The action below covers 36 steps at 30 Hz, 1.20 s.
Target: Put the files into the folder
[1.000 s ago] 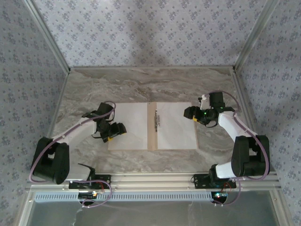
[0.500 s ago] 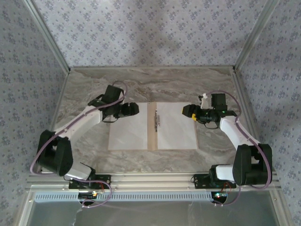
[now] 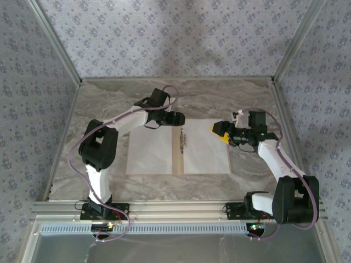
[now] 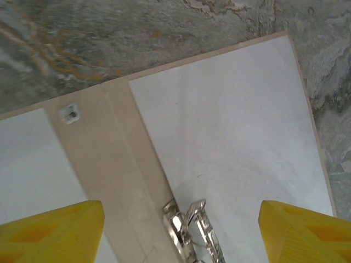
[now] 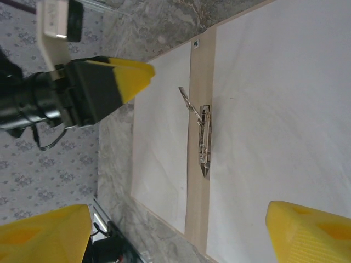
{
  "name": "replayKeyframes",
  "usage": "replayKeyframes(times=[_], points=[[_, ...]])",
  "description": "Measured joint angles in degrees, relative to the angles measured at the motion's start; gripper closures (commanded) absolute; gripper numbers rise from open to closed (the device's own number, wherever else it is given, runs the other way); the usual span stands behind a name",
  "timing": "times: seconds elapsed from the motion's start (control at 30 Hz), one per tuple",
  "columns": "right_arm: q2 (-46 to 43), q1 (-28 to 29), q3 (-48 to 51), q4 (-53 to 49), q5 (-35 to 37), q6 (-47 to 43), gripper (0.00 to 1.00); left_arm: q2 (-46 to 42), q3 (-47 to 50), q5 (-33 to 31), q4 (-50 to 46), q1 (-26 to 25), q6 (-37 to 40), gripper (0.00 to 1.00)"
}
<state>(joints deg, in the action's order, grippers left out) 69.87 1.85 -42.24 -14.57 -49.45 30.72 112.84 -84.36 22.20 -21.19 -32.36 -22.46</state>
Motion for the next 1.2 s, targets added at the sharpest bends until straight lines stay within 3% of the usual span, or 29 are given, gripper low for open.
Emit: replayKeyframes(times=[0.23,0.73,1.2], points=[[-2.1,0.0,0.0,-0.6,-0.1,2.8,0.16,5.7,-6.1,2.4,-1.3,-2.1,1.5,0.27],[-2.2,0.0,0.0,-2.6,-0.1,3.8,0.17,6.2,-6.3,3.8,-1.6,-5.2,1.9,0.28],[-1.4,0.0,0.0,-3.8,-0.4,4.9,0.17,-2.0,1.1,3.5,-1.7,-8.7,1.6,0.29]])
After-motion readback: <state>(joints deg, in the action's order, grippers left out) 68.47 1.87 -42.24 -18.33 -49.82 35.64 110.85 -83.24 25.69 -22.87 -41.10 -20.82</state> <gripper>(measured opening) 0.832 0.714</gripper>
